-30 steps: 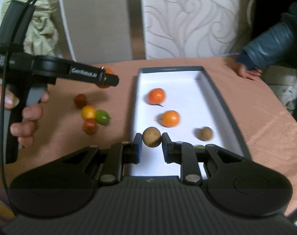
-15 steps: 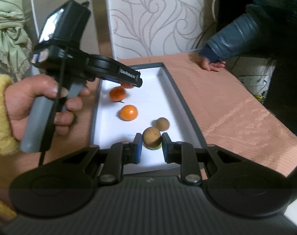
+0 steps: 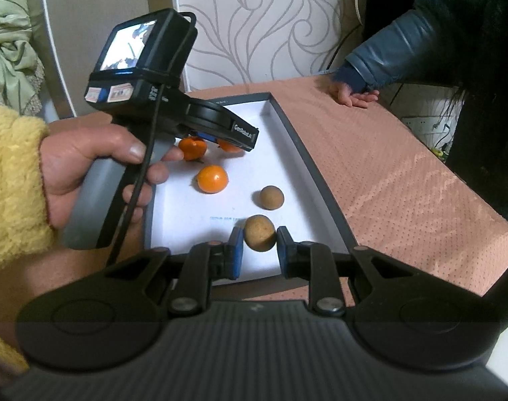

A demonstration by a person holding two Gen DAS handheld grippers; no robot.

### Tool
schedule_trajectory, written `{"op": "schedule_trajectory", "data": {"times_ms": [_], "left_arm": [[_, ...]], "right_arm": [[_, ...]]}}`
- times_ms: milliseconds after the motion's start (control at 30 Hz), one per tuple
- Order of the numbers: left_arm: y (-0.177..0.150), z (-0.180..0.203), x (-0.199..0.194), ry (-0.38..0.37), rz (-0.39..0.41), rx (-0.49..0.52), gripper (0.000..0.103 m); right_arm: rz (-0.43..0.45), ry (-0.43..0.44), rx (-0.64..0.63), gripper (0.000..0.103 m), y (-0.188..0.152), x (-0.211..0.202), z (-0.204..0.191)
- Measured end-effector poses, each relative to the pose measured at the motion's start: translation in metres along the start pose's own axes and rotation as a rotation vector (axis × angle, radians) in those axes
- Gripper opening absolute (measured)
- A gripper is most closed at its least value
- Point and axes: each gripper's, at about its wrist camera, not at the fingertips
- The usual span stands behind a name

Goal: Organize fruits
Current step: 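Lower the cracked orange into the box and open the left gripper, then lower the brown kiwi into the box and open the right gripper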

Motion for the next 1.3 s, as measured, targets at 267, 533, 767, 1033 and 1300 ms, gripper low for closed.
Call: {"op": "schedule_trajectory", "data": {"times_ms": [267,533,767,1033,1300], "left_arm": [[0.008,0.001,-0.01,0.014,0.039,0.01,0.059],[0.019,0.001,-0.03,0.03,0.079,0.0,0.059],[0.026,-0.003,-0.048,0.051,0.105,-0.015,0.059],[0.019,-0.021,-0.088,0.082,0.13,-0.061,0.059],[0.009,-0.04,-0.115,0.151,0.135,-0.088,0.059]], "right_arm": [[-0.007,0.009,0.008,0.024,-0.001,0.005,0.003],[-0.012,0.022,0.012,0.025,-0.003,0.016,0.006],[-0.003,0.051,0.008,0.025,0.002,0.025,0.006],[-0.002,0.097,-0.002,0.025,0.007,0.041,0.008],[-0.021,0.164,-0.028,0.025,0.012,0.061,-0.003]]}}
Point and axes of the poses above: each gripper's, at about its wrist camera, not at the fingertips, and x roughly the way its jaws point, z to its right, y to its top, and after that the axes turned 13 degrees about z, right-handed
